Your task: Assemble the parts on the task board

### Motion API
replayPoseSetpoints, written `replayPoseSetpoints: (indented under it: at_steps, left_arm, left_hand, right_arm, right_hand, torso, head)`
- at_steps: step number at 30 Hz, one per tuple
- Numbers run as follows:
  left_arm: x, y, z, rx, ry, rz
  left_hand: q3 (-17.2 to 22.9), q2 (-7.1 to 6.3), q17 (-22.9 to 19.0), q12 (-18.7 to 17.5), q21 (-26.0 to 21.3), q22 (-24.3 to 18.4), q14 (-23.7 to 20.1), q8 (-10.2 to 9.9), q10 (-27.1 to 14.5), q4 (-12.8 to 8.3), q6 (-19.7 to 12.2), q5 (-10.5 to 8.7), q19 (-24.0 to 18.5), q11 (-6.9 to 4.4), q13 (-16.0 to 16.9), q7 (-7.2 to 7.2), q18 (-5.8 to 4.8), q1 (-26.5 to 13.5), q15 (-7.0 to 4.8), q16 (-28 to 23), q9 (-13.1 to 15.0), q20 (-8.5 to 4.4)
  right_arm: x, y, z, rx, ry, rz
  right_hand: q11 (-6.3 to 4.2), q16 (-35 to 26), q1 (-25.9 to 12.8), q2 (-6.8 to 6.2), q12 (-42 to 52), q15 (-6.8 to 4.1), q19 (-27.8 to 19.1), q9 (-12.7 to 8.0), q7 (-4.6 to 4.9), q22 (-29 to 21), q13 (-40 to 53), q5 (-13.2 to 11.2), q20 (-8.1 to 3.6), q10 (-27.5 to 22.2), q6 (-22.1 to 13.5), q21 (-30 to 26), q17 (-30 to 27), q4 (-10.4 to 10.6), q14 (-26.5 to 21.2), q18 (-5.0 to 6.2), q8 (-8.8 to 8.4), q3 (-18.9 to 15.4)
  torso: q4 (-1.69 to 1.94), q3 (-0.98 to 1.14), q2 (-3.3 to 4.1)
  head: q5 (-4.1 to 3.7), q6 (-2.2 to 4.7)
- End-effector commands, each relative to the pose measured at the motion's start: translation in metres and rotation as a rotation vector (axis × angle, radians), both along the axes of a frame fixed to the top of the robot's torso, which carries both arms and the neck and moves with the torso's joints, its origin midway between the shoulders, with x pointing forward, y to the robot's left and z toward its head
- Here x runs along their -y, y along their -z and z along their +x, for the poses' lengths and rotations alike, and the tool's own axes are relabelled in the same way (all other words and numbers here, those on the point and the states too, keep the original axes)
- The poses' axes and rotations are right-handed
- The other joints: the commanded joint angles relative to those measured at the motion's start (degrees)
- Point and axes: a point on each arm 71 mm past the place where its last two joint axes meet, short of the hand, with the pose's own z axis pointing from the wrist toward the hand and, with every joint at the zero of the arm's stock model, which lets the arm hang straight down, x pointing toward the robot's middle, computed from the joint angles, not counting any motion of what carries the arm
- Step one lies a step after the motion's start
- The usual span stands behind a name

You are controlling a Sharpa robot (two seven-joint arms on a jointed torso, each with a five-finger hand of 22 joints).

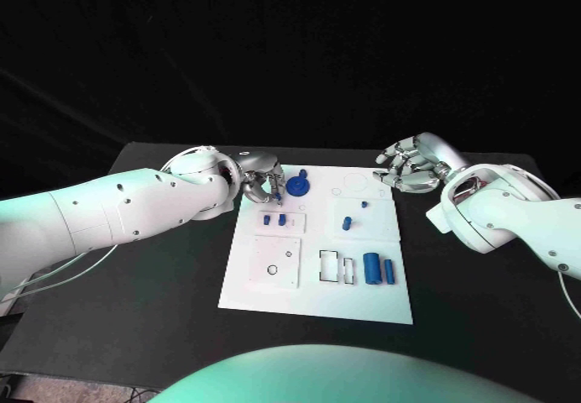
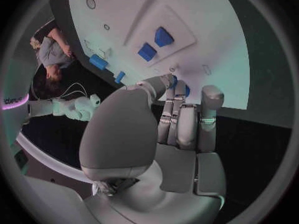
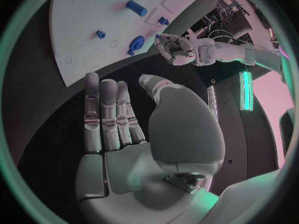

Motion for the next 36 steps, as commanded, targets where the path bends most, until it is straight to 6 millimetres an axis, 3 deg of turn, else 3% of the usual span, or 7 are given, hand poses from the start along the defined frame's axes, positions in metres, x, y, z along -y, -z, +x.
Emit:
replayPoseSetpoints:
  at_steps: [1,36]
  left_arm:
    - [0.0015,0.0026,-0.0002,-0.033,0.004,0.019]
    - [0.0109,0.0091,0.0002,-0.072,0.03,0.064]
  left_hand:
    - [0.1,0.11,0.0,-0.3,-0.2,6.0,0.1,-0.3,0.6,-0.3,0.4,0.0,-0.2,0.0,0.0,0.07,-0.67,-0.7,0.02,0.2,0.0,0.12]
    - [0.1,0.55,0.1,-0.8,0.1,6.0,0.0,-0.3,1.3,-0.9,0.9,0.01,-0.6,-0.12,0.4,-0.03,-0.64,-1.6,0.04,0.3,0.0,0.23]
  right_arm:
    - [-0.0006,0.0003,-0.0004,0.0,-0.006,-0.004]
    - [-0.0009,0.0004,-0.0002,0.0,-0.007,-0.004]
  right_hand:
    - [0.14,-0.3,-0.4,0.0,-0.2,-0.11,-0.2,0.1,0.47,-0.1,-0.1,0.2,0.1,-0.2,0.1,-0.4,-0.1,-0.1,-0.4,1.1,0.31,0.3]
    - [0.15,-0.8,-0.4,0.0,-0.3,-0.08,-0.2,0.1,0.48,-0.2,-0.4,0.3,0.14,-0.1,0.1,-0.7,-0.4,-0.2,-0.6,1.1,0.35,0.4]
  torso:
    - [0.09,-0.04,-0.05]
    - [0.0,-0.04,-0.02]
  head:
    - [0.0,0.0]
    - [0.04,0.0]
